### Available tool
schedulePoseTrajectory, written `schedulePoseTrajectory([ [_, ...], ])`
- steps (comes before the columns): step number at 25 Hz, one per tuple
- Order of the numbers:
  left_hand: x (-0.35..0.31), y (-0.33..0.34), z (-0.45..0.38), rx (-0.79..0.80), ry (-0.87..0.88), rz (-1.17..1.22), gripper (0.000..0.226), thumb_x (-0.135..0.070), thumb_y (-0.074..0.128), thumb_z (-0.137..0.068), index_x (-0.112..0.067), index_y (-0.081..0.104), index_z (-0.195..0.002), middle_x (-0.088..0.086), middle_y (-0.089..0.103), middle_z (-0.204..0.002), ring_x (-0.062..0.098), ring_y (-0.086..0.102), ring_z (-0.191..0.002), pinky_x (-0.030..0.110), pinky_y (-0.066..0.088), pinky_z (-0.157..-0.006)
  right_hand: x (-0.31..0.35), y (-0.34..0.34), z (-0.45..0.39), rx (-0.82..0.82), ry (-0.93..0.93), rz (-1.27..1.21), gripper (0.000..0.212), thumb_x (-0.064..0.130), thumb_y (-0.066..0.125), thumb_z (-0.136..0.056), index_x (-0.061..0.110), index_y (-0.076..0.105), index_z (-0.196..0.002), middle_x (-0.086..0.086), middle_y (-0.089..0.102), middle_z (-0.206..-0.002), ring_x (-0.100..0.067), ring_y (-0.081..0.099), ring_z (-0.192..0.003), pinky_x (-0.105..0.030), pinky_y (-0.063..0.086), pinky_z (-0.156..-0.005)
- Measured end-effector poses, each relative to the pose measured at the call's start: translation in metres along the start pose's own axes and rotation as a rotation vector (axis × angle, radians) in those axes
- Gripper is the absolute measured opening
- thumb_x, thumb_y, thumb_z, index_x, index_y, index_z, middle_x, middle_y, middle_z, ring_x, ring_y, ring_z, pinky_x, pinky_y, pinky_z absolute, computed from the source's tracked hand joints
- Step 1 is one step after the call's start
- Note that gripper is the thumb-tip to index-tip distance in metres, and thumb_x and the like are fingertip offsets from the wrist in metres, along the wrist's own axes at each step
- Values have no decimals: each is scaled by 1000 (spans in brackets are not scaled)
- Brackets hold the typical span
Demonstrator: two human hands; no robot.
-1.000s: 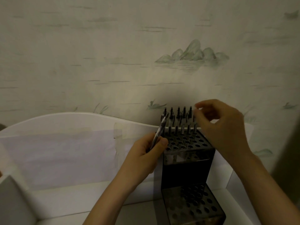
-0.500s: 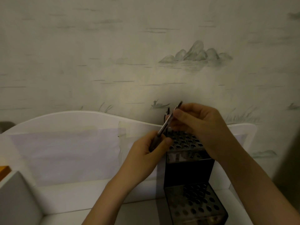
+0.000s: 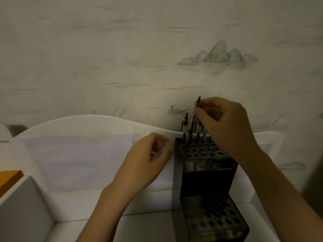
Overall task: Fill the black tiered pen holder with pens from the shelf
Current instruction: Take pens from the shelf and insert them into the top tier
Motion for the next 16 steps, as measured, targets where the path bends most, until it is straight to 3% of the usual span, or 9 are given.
schedulePoseTrajectory([
  [11, 2, -3, 9, -26, -17, 12, 21, -45, 63, -87, -41, 59, -108, -19, 63, -96, -4, 59, -92, 18, 52, -77, -12, 23, 13, 72, 43, 104, 17, 21, 73, -86, 16, 75, -101, 8, 72, -81, 5, 65, -73, -4, 50, -72],
  [16, -4, 0, 11, -32, -18, 21, 21, -43, 63, -87, -40, 59, -107, -18, 63, -95, -5, 59, -92, 13, 50, -75, -12, 20, 3, 143, 84, 188, 16, 22, 73, -85, 15, 77, -99, 12, 68, -74, 9, 60, -67, 2, 44, -62],
])
Point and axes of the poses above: each hand's wrist, its own z-axis away from the middle knuckle, its own y-axis out of the palm, x = y × z, the point moved 1 cm from there along -z, towards the middle knuckle
